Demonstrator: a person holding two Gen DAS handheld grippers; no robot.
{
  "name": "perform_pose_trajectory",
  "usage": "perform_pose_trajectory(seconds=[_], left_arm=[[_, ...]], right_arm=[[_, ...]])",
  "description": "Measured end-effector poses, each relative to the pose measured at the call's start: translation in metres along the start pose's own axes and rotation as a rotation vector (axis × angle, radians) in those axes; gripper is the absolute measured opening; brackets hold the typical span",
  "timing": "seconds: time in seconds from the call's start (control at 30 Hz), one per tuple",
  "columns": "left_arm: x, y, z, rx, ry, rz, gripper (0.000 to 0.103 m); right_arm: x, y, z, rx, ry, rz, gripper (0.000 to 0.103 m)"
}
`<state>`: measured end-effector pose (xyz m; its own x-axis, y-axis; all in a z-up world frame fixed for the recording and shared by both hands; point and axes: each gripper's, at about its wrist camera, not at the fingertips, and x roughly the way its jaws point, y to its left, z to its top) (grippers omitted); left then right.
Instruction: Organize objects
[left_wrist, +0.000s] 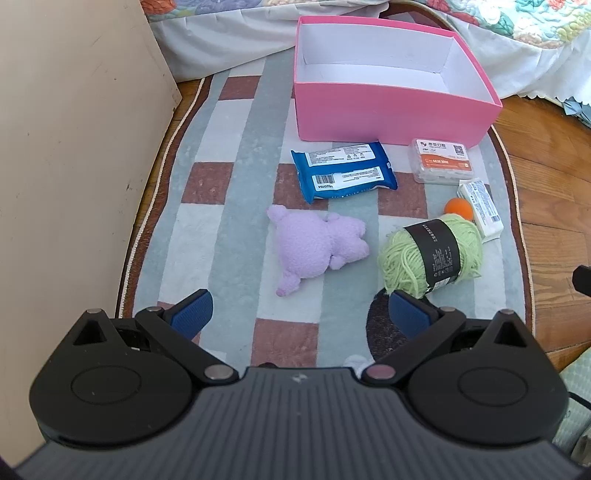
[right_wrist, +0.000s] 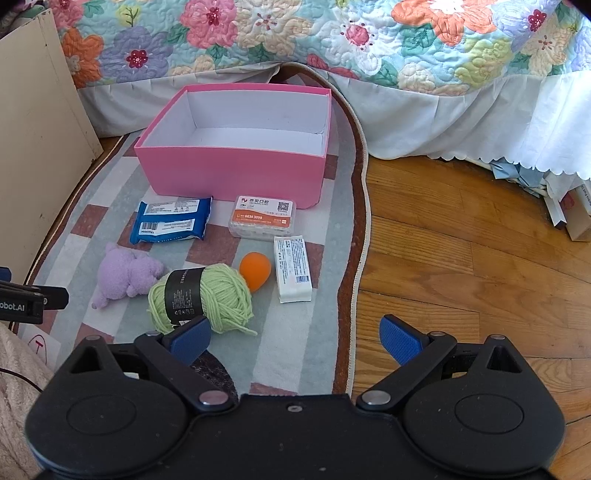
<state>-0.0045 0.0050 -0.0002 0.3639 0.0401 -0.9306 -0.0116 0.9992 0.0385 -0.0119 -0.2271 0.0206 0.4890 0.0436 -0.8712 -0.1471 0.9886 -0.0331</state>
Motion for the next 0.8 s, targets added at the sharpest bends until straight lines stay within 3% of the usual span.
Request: perform_pose_trajectory(seconds=[0.8], left_arm=[[-0.0022, -0.003, -0.0015, -0.006, -0.007, 0.004, 0.103]], right_arm=[[0.0021, -0.0006, -0.0006, -0.002, 0.009, -0.003, 0.1]])
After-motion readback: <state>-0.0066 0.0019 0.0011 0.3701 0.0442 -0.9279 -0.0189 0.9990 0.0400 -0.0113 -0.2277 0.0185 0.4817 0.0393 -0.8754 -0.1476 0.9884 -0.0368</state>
